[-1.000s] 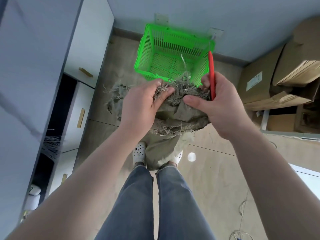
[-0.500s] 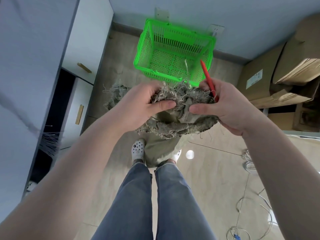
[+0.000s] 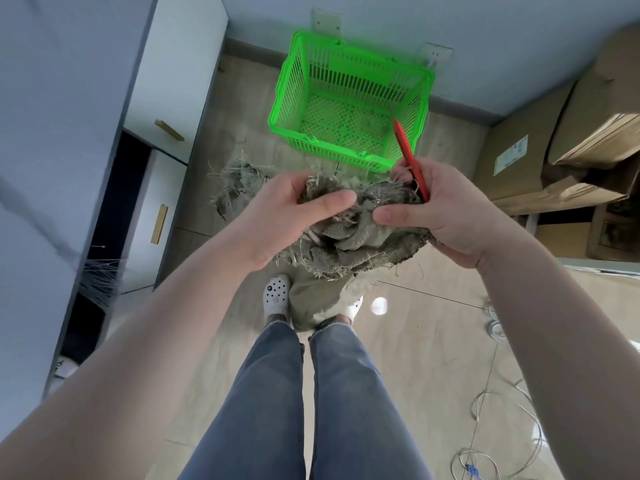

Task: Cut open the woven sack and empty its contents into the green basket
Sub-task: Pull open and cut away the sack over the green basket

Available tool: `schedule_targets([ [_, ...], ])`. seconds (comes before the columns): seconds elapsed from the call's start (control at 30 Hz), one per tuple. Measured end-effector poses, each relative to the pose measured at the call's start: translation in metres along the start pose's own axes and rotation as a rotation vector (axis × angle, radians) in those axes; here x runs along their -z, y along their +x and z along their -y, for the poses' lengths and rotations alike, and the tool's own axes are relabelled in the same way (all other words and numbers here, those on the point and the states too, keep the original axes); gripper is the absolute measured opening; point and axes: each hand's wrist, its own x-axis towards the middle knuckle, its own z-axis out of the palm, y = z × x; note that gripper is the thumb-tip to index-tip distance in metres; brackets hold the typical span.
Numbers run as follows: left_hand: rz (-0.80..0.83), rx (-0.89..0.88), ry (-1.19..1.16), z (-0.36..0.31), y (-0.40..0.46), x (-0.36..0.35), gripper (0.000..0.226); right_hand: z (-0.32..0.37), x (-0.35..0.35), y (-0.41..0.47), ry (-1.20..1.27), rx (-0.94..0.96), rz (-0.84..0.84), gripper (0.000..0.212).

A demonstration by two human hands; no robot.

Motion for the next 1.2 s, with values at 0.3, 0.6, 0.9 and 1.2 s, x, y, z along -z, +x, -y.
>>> schedule_targets([
  [0.3, 0.025, 0.004, -0.177, -0.002, 0.001, -0.002, 0.011, 0.003, -0.001, 0.001, 0.091, -0.082, 0.019, 0.042],
  [0.6, -0.14, 0.063, -0.19, 0.016, 0.004, -0.004, 0.014, 0.009, -0.015, -0.026, -0.387, 0.046, -0.604, 0.032],
  [0.9, -0.197, 0.091, -0.266, 0.021, 0.01, -0.005, 0.015, -0.011, -0.066, -0.056, -0.479, -0.059, -0.143, 0.041],
  [1.2, -0.277, 0.115, -0.466, 0.028, 0.01, -0.01, 0.014, -0.009, -0.08, -0.038, -0.072, -0.153, -0.295, 0.021],
])
